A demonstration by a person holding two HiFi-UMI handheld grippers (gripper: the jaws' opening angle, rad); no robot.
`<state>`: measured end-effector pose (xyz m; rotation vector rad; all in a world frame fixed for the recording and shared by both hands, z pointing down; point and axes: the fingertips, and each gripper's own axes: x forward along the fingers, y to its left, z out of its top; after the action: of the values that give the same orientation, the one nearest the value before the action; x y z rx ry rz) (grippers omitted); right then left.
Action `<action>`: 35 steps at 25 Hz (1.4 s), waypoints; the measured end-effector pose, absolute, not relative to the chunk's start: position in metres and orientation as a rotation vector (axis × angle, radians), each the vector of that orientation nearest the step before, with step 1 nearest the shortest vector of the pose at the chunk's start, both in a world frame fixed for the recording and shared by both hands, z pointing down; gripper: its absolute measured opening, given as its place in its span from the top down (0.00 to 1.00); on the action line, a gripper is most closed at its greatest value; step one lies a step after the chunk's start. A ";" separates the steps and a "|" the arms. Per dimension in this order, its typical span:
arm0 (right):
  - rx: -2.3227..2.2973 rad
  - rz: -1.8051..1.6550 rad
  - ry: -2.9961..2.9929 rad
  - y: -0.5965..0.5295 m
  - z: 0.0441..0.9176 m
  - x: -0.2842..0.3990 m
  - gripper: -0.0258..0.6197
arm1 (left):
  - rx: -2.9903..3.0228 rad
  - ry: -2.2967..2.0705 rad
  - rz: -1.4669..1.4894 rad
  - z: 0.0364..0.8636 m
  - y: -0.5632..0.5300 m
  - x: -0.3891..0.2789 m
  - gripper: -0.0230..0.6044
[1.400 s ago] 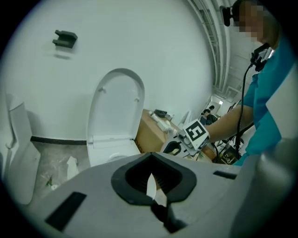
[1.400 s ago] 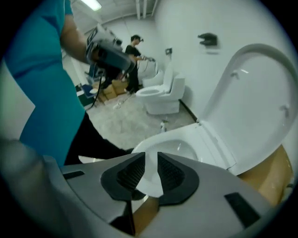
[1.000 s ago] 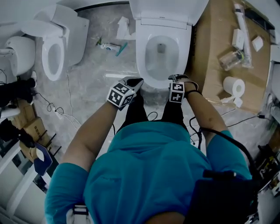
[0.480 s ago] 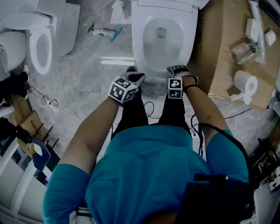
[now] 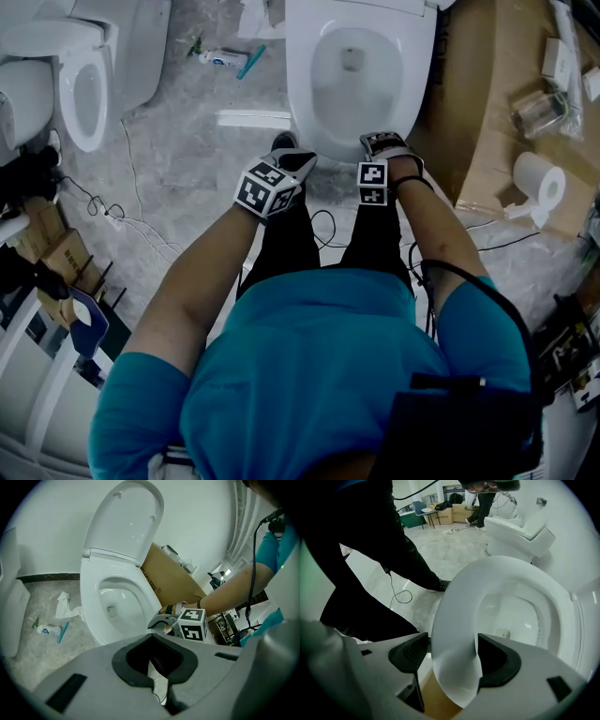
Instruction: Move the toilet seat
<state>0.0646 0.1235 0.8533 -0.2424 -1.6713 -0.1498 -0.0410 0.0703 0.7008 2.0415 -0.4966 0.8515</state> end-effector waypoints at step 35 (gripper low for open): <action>-0.319 -0.113 -1.670 0.122 0.845 0.061 0.54 | 2.033 -0.473 0.871 0.709 0.084 -0.049 0.96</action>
<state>0.0609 0.1221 0.8446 -0.3194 -1.6701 -0.1127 -0.0492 0.0843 0.7091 2.0333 -0.4728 0.8707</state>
